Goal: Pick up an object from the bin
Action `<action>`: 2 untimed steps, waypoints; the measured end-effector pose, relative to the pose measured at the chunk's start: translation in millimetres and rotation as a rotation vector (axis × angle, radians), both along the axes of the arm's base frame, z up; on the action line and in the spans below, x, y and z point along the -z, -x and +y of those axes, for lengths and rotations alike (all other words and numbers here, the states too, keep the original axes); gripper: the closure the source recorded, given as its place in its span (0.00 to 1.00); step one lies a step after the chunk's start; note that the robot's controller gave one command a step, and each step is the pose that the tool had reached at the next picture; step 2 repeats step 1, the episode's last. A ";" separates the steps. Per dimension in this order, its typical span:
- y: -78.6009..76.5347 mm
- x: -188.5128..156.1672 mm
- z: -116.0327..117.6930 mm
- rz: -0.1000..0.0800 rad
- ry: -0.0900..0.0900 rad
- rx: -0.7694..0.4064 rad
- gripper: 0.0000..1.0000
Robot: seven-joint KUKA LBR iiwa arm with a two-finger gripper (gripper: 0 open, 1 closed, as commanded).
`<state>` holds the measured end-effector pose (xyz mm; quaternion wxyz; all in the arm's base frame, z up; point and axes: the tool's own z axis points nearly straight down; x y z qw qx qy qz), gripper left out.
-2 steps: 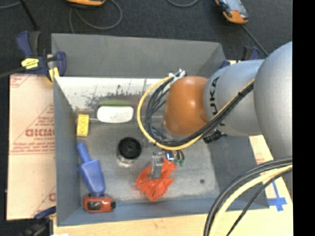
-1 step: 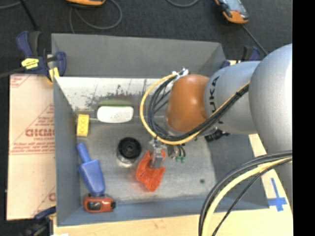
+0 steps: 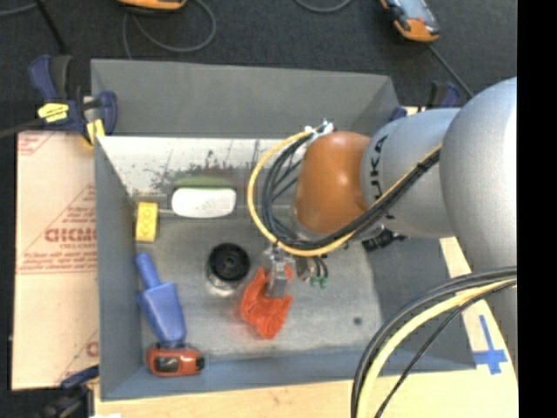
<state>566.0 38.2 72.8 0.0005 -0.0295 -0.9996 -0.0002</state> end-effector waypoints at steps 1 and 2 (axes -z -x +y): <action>6.1 -195.1 1.8 -0.001 0.000 0.005 1.00; 6.1 -195.1 1.8 -0.001 0.000 0.005 1.00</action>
Offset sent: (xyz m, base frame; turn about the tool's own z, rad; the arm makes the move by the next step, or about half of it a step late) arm 0.0000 0.0000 0.0000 0.0000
